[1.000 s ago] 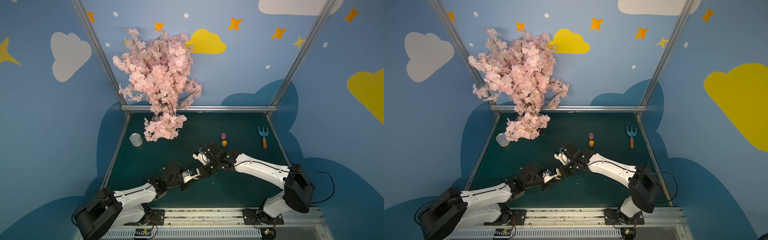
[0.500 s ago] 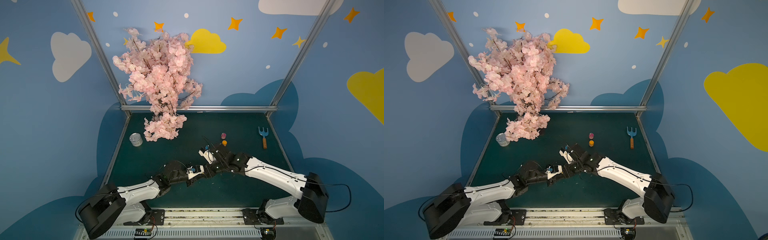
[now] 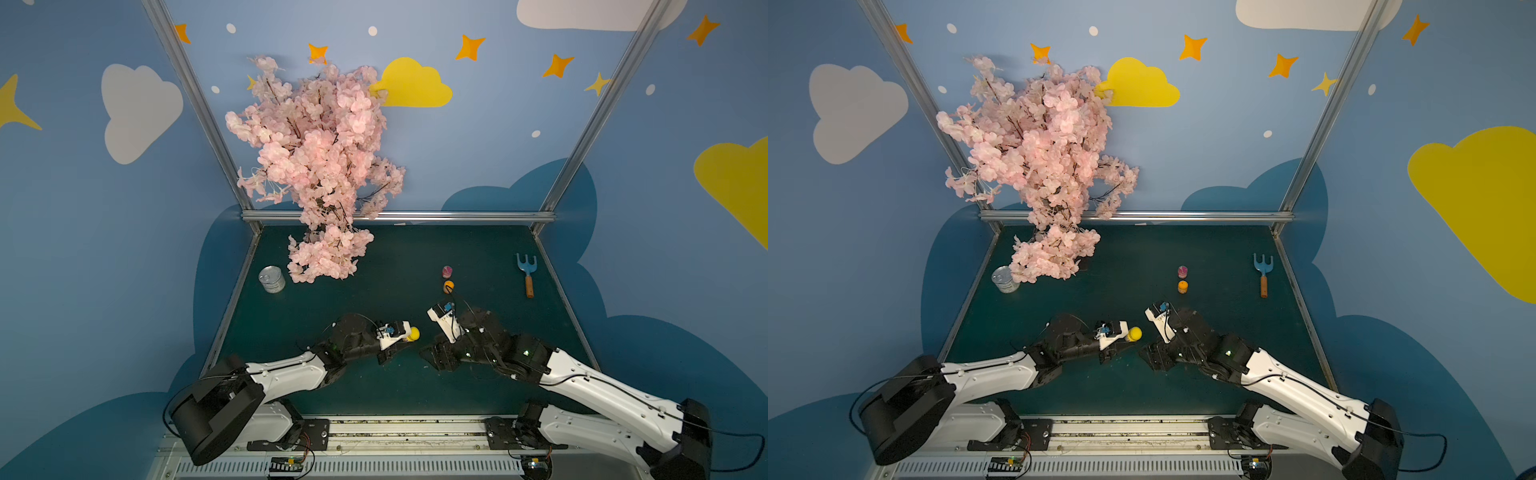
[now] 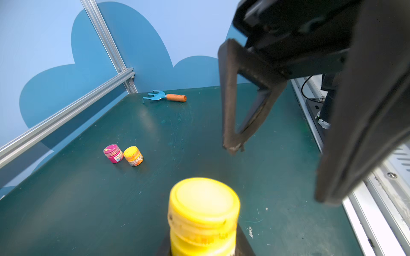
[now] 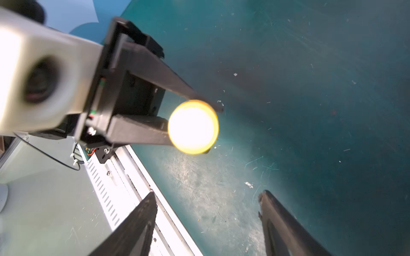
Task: Close the paint jar lid
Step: Screw the lid onto the paint jar.
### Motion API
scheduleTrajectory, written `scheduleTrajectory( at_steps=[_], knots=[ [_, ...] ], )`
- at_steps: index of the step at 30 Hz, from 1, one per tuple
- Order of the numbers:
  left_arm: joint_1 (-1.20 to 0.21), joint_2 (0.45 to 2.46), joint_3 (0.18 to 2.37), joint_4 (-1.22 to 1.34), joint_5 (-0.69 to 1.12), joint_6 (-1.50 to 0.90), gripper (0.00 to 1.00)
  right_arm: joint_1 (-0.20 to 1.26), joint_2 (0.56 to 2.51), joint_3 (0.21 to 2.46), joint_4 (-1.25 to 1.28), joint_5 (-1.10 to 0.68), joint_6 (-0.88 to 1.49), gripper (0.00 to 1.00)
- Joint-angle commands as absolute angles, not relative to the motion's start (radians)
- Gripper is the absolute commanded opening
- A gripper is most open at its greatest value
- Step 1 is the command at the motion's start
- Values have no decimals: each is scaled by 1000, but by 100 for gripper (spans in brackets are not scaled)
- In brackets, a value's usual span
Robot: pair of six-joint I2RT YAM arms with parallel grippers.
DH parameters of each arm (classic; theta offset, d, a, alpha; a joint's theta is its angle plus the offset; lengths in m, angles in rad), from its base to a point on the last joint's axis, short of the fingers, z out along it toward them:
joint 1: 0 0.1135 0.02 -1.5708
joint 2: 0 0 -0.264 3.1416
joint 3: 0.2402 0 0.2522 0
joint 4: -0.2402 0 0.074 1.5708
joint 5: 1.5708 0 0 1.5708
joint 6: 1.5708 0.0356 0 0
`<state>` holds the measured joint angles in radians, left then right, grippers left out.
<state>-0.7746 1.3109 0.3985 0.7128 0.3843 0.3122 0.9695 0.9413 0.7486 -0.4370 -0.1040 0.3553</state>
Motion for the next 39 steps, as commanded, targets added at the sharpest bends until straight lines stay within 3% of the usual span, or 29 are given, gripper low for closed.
scheduleTrajectory(
  at_steps=[1, 10, 23, 39],
  knots=[
    [-772, 1320, 420, 739, 389, 297, 32, 968, 884, 736, -377, -82, 343, 74],
    [-764, 1310, 405, 796, 498, 258, 32, 965, 877, 693, -271, -79, 348, 68],
    [-761, 1319, 411, 795, 497, 247, 32, 965, 982, 736, -210, -69, 327, 57],
    [-762, 1322, 415, 783, 495, 252, 32, 965, 1015, 762, -177, -88, 313, 55]
  ],
)
